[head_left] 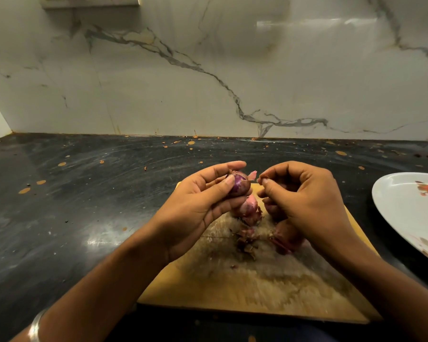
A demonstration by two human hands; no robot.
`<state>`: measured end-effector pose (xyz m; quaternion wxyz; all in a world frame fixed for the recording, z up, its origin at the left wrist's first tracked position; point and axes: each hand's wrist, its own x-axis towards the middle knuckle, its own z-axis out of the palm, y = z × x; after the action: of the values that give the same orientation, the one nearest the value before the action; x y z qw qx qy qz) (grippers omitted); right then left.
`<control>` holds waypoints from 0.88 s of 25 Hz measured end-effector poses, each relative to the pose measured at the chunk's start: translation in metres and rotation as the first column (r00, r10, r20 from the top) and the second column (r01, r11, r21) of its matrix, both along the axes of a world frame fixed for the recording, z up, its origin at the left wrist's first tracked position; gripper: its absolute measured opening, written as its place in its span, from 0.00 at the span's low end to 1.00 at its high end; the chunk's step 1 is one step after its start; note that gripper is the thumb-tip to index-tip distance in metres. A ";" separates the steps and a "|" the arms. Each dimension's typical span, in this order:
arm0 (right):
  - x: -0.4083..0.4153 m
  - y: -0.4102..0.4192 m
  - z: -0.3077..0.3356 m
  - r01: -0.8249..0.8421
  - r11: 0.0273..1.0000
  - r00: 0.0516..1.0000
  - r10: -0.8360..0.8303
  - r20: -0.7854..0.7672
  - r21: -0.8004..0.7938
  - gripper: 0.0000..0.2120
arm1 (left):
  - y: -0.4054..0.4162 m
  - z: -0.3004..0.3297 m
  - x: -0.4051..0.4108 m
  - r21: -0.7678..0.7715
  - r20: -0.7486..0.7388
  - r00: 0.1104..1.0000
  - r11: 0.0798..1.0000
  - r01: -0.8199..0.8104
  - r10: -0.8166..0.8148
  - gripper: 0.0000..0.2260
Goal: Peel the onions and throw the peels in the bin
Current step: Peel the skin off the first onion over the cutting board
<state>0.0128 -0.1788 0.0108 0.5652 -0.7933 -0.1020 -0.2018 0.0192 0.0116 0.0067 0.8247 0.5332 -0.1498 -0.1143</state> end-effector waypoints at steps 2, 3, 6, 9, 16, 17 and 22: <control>-0.002 -0.001 0.002 0.006 0.995 1.000 -0.004 0.013 -0.096 0.05 | 0.002 0.001 0.001 0.007 0.020 0.999 0.999 -0.041 0.041 0.16; -0.004 -0.001 0.003 -0.003 0.986 1.000 0.008 0.027 -0.166 0.06 | 0.003 0.001 0.002 0.012 0.028 0.998 0.998 -0.059 0.058 0.17; -0.006 0.002 0.004 -0.052 0.967 0.998 0.055 0.005 -0.248 0.08 | 0.004 0.000 0.003 0.021 0.028 0.997 0.997 -0.070 0.070 0.18; -0.003 0.002 0.003 -0.099 0.994 0.994 0.096 -0.055 -0.054 0.06 | 0.003 -0.002 0.002 0.051 0.033 0.998 0.998 -0.048 0.046 0.18; 0.002 0.001 0.000 -0.052 0.996 0.995 0.046 -0.087 -0.070 0.06 | 0.004 -0.002 0.002 0.011 -0.011 0.999 0.999 -0.037 0.038 0.17; 0.003 0.000 -0.001 -0.041 0.993 0.995 0.030 -0.096 -0.112 0.06 | 0.005 -0.001 0.002 -0.015 -0.021 0.999 0.999 -0.042 0.042 0.18; -0.003 0.000 0.001 -0.123 0.976 0.992 0.117 -0.042 -0.182 0.06 | 0.005 0.001 0.004 -0.049 -0.053 0.997 0.997 -0.065 0.062 0.20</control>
<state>0.0098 -0.1791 0.0123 0.5022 -0.8376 -0.1592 -0.1444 0.0230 0.0167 0.0079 0.8449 0.5134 -0.1142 -0.0981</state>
